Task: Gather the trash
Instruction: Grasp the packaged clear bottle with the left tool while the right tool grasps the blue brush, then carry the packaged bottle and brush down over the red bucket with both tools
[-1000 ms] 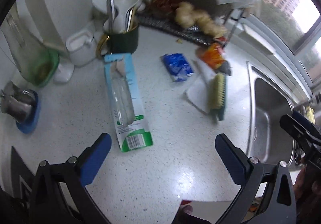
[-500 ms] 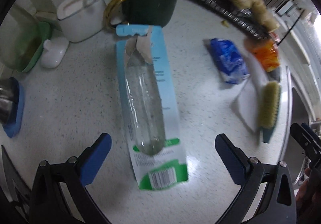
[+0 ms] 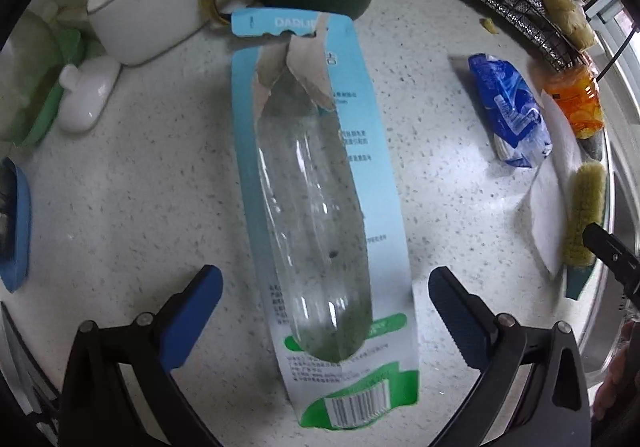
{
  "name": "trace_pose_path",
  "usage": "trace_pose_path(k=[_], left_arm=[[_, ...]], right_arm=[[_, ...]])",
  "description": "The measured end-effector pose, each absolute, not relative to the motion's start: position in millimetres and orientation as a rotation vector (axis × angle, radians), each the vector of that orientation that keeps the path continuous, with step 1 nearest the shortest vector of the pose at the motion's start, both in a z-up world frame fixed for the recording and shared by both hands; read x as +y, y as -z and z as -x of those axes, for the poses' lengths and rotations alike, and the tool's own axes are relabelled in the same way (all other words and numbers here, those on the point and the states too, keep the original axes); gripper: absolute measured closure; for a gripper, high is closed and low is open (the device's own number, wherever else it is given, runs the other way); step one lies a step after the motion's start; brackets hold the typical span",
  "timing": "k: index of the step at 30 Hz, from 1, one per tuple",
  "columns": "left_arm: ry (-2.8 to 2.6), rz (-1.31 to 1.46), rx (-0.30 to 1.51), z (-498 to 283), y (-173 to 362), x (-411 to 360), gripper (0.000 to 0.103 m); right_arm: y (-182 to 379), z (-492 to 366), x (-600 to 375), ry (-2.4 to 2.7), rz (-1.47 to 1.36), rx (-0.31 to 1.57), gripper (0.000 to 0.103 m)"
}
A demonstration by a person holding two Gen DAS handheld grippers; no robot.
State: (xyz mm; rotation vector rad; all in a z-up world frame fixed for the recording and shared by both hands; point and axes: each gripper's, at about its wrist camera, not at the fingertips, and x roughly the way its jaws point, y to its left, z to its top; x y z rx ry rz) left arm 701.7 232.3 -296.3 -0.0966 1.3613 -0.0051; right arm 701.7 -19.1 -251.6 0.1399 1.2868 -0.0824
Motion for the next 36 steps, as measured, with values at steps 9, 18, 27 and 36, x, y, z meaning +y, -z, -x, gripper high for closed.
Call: trace_pose_path(k=[9, 18, 27, 36], left_arm=[[-0.008, 0.036, 1.321, -709, 289, 219, 0.034], [0.031, 0.055, 1.329, -698, 285, 205, 0.035], [0.054, 0.057, 1.301, -669, 267, 184, 0.035], [0.122, 0.024, 1.199, -620, 217, 133, 0.035]], right_arm=[[265, -709, -17, 0.097, -0.151, 1.303, 0.060], [262, -696, -6, 0.072, -0.122, 1.259, 0.079], [229, -658, -35, 0.080, -0.183, 1.203, 0.079], [185, -596, -64, 0.079, -0.231, 1.103, 0.079]])
